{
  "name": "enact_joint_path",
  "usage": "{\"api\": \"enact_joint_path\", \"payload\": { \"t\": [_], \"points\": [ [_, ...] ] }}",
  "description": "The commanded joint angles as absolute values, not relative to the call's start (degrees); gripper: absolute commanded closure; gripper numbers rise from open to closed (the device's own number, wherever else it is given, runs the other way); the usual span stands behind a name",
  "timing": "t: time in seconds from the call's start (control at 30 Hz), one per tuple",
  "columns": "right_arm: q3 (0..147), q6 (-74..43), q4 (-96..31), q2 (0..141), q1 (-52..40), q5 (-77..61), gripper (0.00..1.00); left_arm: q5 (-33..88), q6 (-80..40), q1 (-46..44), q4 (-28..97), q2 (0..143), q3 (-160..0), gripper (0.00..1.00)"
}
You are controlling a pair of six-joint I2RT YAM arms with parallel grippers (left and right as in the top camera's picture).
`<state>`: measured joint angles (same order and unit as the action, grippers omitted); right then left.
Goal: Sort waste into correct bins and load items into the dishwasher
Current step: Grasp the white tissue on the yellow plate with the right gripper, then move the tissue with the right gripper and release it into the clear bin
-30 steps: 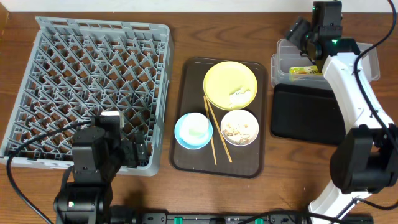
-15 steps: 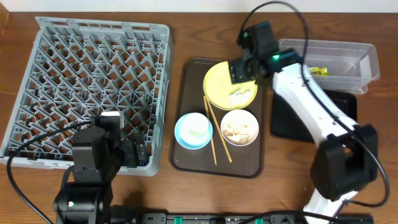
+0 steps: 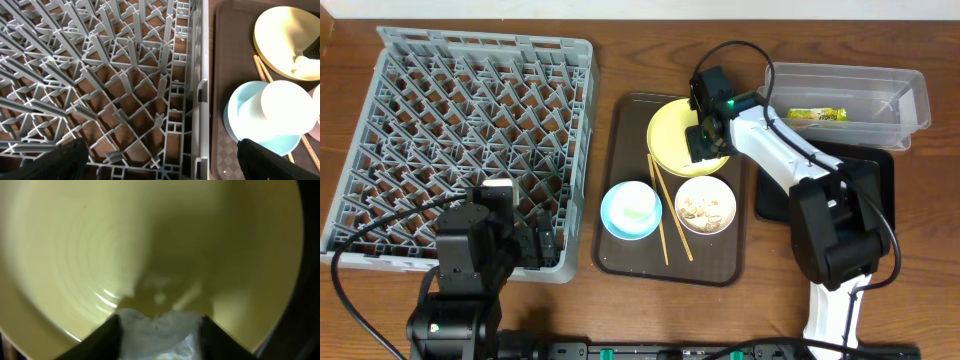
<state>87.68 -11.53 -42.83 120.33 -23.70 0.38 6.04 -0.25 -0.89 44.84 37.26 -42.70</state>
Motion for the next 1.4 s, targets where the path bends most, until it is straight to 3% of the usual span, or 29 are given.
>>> {"api": "enact_joint_path", "payload": {
  "t": [0.0,0.03,0.17,0.4,0.77,0.83,0.93,1.0,1.17,1.33,1.37],
  "points": [
    [87.61,-12.40,-43.24,121.91,-24.75,0.10,0.69,6.39,-1.17,-1.06,44.97,37.08,-44.12,0.03],
    [87.61,-12.40,-43.31,121.91,-24.84,0.10,0.79,6.39,-1.17,-1.06,44.97,37.08,-44.12,0.03],
    [88.44,-12.40,-43.11,121.01,-24.75,0.10,0.99,6.39,-1.17,-1.06,44.95,37.08,-44.12,0.03],
    [92.58,-14.24,-43.94,113.19,-21.04,1.21,0.99,6.39,-1.17,-1.06,44.93,37.08,-44.12,0.03],
    [92.90,-22.35,-37.50,102.43,-4.99,8.38,0.99,6.39,-1.15,-1.06,44.93,37.08,-44.12,0.03],
    [92.88,-23.53,-36.69,103.35,-2.81,8.36,0.82,6.39,-1.17,-1.06,44.93,37.08,-44.12,0.03],
    [92.90,-24.18,-36.40,104.62,-0.16,6.79,0.37,6.39,-1.17,-1.06,44.93,37.08,-44.12,0.03],
    [92.90,-24.03,-36.53,104.51,0.91,6.50,0.25,6.39,-1.17,-1.06,44.95,37.08,-44.12,0.03],
    [92.90,-18.92,-42.24,99.48,2.24,-2.39,0.22,6.39,-1.17,-1.06,44.95,37.08,-44.12,0.03],
    [92.90,-10.00,-56.99,94.19,-0.75,-13.54,0.22,6.39,-1.17,-1.06,45.01,37.08,-44.12,0.03],
    [92.90,-7.86,-60.27,93.80,-2.04,-14.74,0.27,6.39,-1.17,-1.06,45.01,37.08,-44.12,0.03]
  ]
}}
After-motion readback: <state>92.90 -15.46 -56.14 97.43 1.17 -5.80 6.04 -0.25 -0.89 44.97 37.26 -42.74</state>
